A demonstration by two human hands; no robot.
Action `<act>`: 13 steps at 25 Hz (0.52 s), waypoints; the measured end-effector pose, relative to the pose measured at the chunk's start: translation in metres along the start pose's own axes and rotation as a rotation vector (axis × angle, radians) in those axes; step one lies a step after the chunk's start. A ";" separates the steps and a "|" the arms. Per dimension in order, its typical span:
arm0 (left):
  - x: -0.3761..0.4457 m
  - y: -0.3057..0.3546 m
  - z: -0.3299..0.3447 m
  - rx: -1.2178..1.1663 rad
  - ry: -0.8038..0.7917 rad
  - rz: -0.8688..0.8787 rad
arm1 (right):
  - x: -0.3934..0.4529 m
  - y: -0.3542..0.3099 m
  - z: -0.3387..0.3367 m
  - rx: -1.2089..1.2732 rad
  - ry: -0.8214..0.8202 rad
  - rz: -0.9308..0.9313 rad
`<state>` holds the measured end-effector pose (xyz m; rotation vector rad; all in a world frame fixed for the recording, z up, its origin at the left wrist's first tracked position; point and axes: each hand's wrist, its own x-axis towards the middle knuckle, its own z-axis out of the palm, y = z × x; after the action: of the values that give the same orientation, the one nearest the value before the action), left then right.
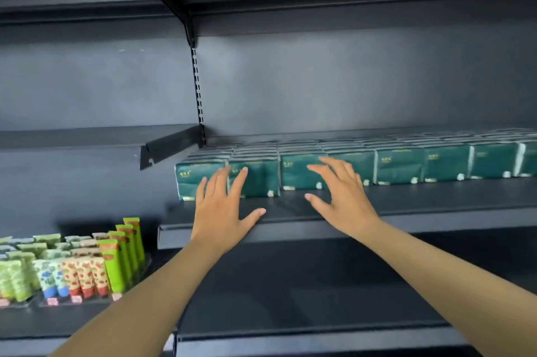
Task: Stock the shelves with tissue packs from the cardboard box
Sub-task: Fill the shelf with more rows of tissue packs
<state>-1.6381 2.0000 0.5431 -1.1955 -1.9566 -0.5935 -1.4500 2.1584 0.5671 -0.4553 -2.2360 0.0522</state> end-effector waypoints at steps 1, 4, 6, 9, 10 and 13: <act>-0.013 0.015 -0.006 -0.014 -0.012 0.007 | -0.019 0.006 -0.014 0.003 -0.005 0.029; -0.066 0.066 -0.016 -0.042 -0.079 0.039 | -0.087 0.025 -0.051 -0.018 -0.063 0.105; -0.105 0.099 -0.016 -0.107 -0.153 0.009 | -0.133 0.038 -0.072 -0.027 -0.092 0.153; -0.166 0.152 -0.009 -0.185 -0.341 -0.028 | -0.209 0.070 -0.097 -0.049 -0.147 0.232; -0.186 0.169 -0.006 -0.200 -0.412 -0.040 | -0.234 0.084 -0.103 -0.059 -0.184 0.262; -0.240 0.218 0.016 -0.229 -0.544 -0.089 | -0.301 0.133 -0.115 -0.066 -0.279 0.351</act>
<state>-1.3834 1.9811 0.3434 -1.5374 -2.4551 -0.5918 -1.1460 2.1670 0.3963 -0.9211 -2.4077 0.2380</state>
